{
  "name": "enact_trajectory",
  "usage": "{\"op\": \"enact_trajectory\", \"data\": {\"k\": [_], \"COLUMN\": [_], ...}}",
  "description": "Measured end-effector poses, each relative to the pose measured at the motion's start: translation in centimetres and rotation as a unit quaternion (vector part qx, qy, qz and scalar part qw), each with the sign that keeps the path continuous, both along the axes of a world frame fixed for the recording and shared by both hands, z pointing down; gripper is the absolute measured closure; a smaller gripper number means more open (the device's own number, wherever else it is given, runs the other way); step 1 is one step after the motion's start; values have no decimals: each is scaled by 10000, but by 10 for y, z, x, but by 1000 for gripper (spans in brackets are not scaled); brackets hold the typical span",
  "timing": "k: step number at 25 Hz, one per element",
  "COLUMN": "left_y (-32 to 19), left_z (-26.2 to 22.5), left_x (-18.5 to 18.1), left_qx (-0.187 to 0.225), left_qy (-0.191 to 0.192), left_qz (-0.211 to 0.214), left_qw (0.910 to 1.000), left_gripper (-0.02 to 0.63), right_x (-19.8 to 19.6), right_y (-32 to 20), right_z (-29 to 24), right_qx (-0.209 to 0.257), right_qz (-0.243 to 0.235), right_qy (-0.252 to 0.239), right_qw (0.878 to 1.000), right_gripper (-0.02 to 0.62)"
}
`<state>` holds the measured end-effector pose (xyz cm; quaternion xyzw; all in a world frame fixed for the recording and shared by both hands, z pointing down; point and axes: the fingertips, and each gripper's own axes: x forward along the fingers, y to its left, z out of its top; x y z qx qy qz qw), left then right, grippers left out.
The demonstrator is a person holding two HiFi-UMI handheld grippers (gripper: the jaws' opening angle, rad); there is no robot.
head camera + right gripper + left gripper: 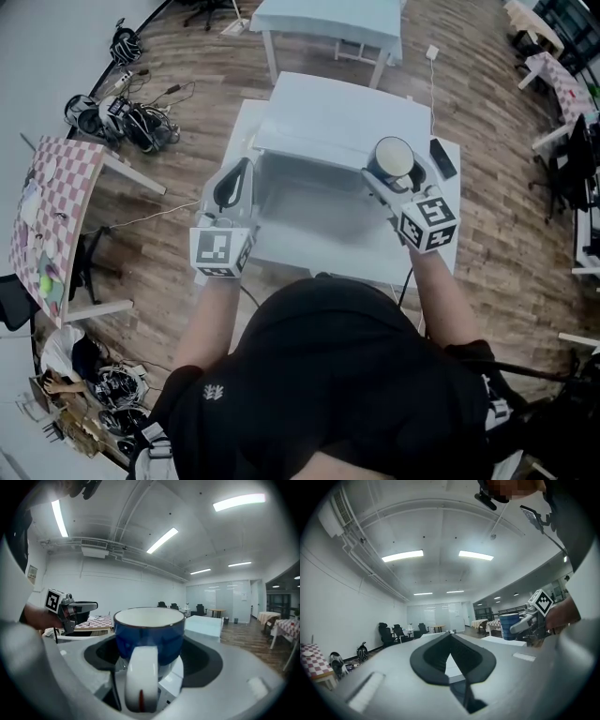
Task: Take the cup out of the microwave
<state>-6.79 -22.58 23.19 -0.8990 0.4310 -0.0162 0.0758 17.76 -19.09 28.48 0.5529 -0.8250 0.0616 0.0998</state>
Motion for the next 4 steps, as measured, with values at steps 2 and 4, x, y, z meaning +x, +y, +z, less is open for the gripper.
{"op": "enact_trajectory", "data": {"k": [2,4], "left_y": [-3,-5], "left_z": [-2,-3], "left_x": [-8,-12], "left_qx": [-23,-65], "left_qy": [6,31], "left_qz": [-106,-201], "left_qw": [9999,9998], "left_gripper": [603,603], "right_x": [-3,-3], "right_y": [-2,-3], "right_z": [0,-1], "right_qx": [28,45], "right_qz": [-40,-69], "right_qy": [0,-3], "right_qw": [10000,10000], "right_gripper": [209,209]}}
